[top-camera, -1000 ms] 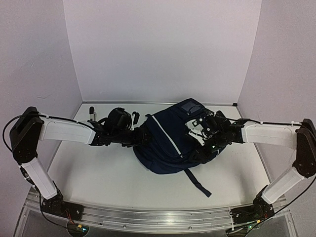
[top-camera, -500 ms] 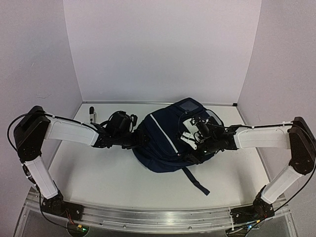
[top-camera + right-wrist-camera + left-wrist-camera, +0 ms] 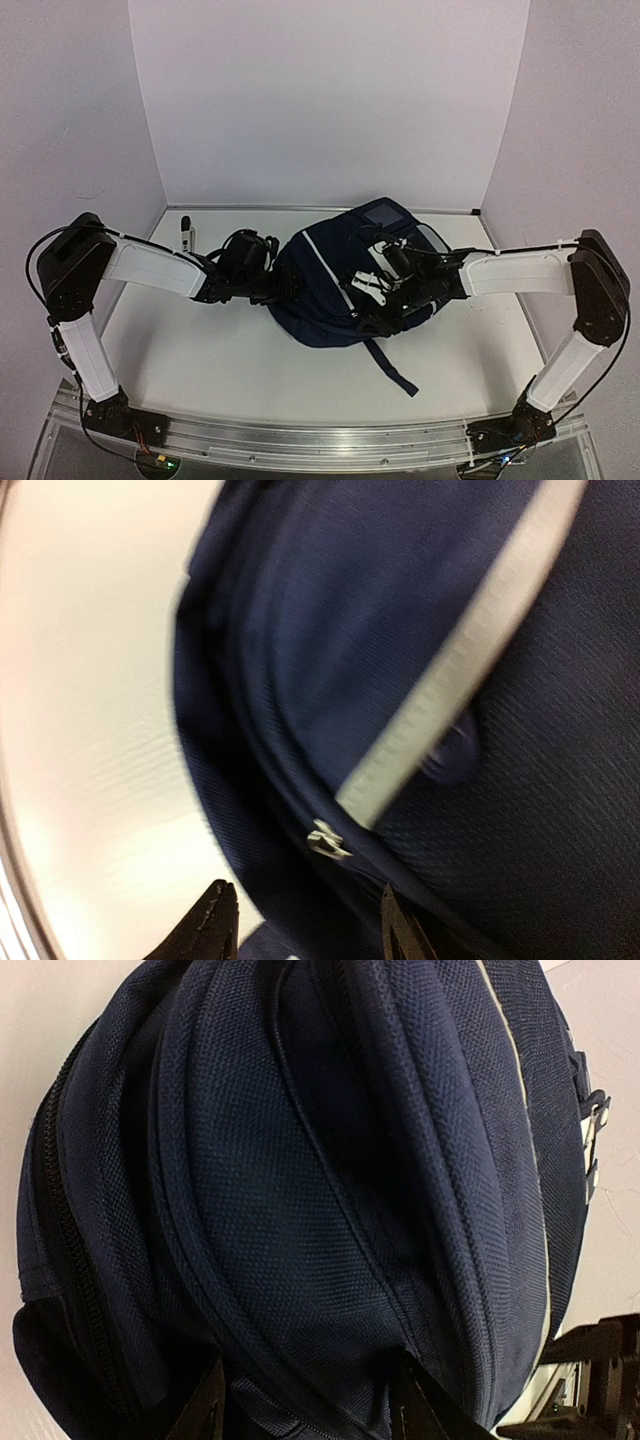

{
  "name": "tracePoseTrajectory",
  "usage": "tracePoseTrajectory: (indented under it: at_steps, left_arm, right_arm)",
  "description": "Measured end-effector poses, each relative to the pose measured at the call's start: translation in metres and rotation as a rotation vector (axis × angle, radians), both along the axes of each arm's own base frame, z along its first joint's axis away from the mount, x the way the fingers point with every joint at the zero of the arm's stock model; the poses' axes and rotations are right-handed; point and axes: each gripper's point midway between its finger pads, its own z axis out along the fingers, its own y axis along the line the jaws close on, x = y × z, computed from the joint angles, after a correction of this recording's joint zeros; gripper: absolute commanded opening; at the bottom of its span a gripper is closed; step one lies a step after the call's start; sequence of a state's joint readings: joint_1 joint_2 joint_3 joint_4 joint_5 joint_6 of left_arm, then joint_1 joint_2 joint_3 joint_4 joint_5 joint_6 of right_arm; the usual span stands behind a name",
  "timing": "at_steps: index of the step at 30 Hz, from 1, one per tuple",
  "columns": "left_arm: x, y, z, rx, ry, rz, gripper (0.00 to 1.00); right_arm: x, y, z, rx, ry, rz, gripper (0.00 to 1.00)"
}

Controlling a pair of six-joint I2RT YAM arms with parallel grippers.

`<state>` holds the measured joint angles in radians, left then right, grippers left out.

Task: Pack the student bag
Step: Unzip the student bag at the center of the board.

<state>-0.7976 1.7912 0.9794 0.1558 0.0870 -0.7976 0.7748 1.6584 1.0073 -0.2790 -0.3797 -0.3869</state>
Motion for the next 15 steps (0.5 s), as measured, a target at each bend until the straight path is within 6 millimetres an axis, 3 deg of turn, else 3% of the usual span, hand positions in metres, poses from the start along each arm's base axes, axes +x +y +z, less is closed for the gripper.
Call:
tracePoseTrajectory:
  at_steps: [9, 12, 15]
  left_arm:
    - [-0.001, -0.002, -0.003, -0.001, 0.007, -0.011, 0.56]
    - [-0.001, -0.002, -0.003, 0.003, 0.002, -0.018, 0.57]
    - [-0.002, -0.003, -0.003, 0.002, 0.000, -0.024, 0.59]
  right_arm:
    - [-0.035, 0.038, 0.037, 0.153, 0.104, 0.131, 0.49]
    - [-0.036, 0.036, 0.054, 0.187, 0.102, 0.123, 0.49]
    - [-0.020, 0.023, 0.071, 0.208, 0.061, 0.065, 0.50]
